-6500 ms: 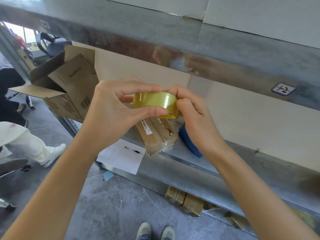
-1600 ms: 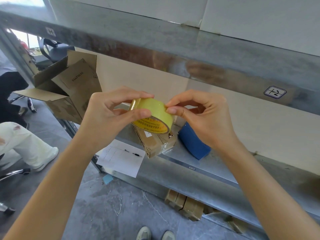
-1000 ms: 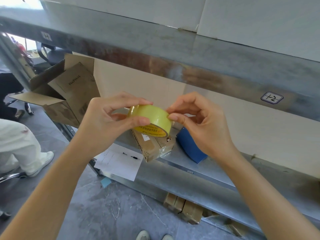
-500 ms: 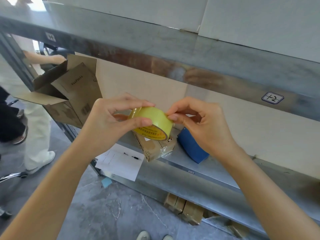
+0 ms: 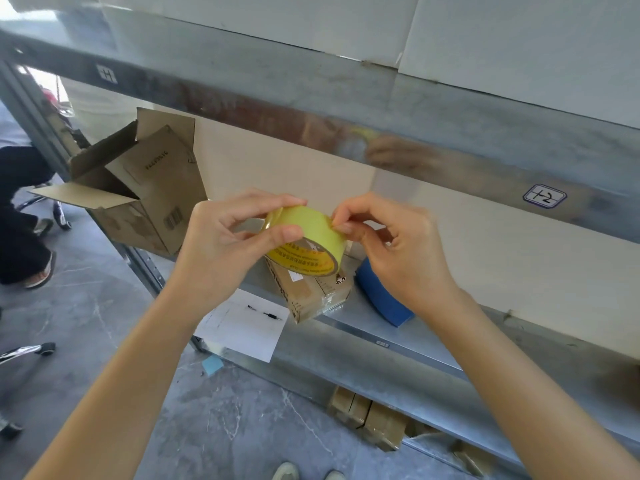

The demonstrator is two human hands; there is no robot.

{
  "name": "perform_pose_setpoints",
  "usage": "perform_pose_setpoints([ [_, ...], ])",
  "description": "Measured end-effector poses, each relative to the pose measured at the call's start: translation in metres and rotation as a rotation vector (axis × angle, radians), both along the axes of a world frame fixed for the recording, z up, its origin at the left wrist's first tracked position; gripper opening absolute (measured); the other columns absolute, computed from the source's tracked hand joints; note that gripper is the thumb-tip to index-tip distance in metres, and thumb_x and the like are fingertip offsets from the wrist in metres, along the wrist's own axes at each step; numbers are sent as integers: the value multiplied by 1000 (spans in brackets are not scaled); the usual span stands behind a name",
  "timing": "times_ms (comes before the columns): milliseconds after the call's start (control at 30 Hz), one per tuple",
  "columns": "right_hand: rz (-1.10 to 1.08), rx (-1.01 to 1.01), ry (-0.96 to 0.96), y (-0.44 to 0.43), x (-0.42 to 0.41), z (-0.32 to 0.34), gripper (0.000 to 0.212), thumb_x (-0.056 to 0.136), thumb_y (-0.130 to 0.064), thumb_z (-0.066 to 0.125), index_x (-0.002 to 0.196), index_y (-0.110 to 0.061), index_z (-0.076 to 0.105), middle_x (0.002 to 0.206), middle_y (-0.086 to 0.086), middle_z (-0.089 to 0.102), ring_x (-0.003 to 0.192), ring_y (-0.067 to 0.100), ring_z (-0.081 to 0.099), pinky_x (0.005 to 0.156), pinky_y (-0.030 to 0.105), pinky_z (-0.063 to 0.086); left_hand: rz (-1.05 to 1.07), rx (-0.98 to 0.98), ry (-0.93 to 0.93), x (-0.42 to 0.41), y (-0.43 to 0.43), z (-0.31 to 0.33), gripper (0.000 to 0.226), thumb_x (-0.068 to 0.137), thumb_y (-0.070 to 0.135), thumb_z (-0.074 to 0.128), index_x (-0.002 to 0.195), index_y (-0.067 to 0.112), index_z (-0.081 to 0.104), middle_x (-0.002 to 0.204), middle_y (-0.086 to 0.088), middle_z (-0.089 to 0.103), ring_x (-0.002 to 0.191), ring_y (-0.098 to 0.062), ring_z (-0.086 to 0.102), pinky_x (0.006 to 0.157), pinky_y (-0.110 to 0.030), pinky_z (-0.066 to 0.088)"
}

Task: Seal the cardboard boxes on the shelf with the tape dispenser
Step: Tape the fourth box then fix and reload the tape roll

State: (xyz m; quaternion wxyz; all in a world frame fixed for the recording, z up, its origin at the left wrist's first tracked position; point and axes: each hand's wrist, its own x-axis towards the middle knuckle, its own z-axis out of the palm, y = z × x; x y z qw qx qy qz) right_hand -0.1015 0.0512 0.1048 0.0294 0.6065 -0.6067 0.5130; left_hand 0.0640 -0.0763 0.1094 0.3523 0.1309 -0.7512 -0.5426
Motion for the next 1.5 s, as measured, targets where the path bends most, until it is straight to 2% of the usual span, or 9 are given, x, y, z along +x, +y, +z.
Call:
perform_pose_setpoints([
  [100,29,6,33,3,-1,1,15,88,7,63,85,-6,70,87,-6,69,85,9,67,71,16,51,-2,11,16,2,0,-1,32,76,20,73,108,23,71,103,10,74,99,-7,64,78,-16,53],
  [300,160,114,-312,13,2,13,24,88,-4,70,92,-26,63,93,-8,73,95,15,71,82,30,58,-42,-38,-8,9,-1,4,34,72,19,77,106,22,73,102,11,71,100,-12,66,84,-21,54],
  [500,84,119,-150,14,7,16,26,89,-8,68,90,-33,61,90,-12,72,92,11,71,82,36,58,-15,-133,-38,11,0,6,33,73,29,80,105,30,74,103,7,70,103,-19,65,89,-28,56],
  [667,39,84,-71,12,6,12,6,91,-6,65,94,-11,68,89,-11,72,88,8,71,79,29,58,-1,-168,-52,12,2,9,34,71,30,79,105,30,74,102,7,70,103,-17,65,88,-26,55],
  [867,-49,16,114,9,5,4,7,91,-2,63,93,-4,70,81,-1,70,72,21,66,67,34,54,36,-188,-61,11,3,6,35,72,28,80,106,30,74,100,4,70,101,-23,64,90,-40,56],
  [1033,-143,-64,292,6,5,3,9,90,9,63,89,2,69,73,6,66,67,12,49,64,9,41,42,-155,-37,8,5,5,32,75,39,83,105,35,75,102,9,71,100,-21,66,86,-45,58],
  [1200,-171,-105,281,8,4,-2,10,88,10,64,87,2,71,72,9,67,61,20,56,59,26,46,31,-99,-49,5,7,5,31,72,32,78,103,35,75,100,12,70,93,-12,66,83,-41,60],
  [1400,-215,-91,349,6,6,-2,15,85,15,64,86,2,69,69,1,58,64,14,42,60,12,36,35,-93,-43,3,7,3,29,74,35,82,102,35,74,99,15,71,95,-11,66,81,-41,61],
  [1500,-218,-68,372,3,6,-4,18,84,17,61,85,0,67,69,0,56,62,16,40,53,20,39,51,-84,-32,1,6,1,30,74,40,83,102,36,75,103,13,72,101,-17,67,81,-45,61],
])
